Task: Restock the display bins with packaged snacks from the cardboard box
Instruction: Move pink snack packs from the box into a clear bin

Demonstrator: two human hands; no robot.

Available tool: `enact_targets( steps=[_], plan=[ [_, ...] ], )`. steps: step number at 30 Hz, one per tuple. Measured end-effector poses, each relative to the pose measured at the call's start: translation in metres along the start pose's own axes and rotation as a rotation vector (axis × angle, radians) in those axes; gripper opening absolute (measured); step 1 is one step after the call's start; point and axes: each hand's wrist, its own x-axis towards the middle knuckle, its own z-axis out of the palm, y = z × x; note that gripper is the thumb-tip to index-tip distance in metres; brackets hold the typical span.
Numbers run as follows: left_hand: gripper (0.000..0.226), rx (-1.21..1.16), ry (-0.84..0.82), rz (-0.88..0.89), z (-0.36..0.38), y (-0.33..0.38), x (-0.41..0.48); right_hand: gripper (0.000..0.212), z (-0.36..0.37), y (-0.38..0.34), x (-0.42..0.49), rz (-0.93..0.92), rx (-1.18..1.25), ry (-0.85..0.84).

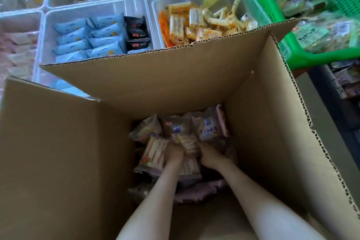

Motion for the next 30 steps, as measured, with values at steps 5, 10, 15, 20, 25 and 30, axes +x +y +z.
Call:
enact_targets(
  steps=[5,10,15,20,25,30],
  plan=[
    [0.035,-0.095,0.004,0.149,-0.010,0.020,-0.011,0.038,-0.038,-0.019,-0.024,0.062,0.795,0.075],
    [0.014,-0.234,-0.158,0.336,-0.034,0.033,-0.039,0.082,-0.071,-0.022,-0.044,-0.043,1.093,0.198],
    [0.014,-0.454,-0.268,0.337,-0.058,0.039,-0.054,0.027,-0.104,-0.032,-0.085,-0.107,1.257,0.118],
    [0.038,-0.645,-0.411,0.315,-0.073,0.056,-0.102,0.034,-0.115,-0.071,-0.138,-0.195,1.335,0.167],
    [0.019,-0.548,-0.459,0.521,-0.093,0.058,-0.168,0.039,-0.110,-0.103,-0.200,-0.300,1.380,0.361],
    [0.029,-0.503,-0.494,0.691,-0.121,0.030,-0.224,0.035,-0.081,-0.130,-0.276,-0.429,1.381,0.458]
  ],
)
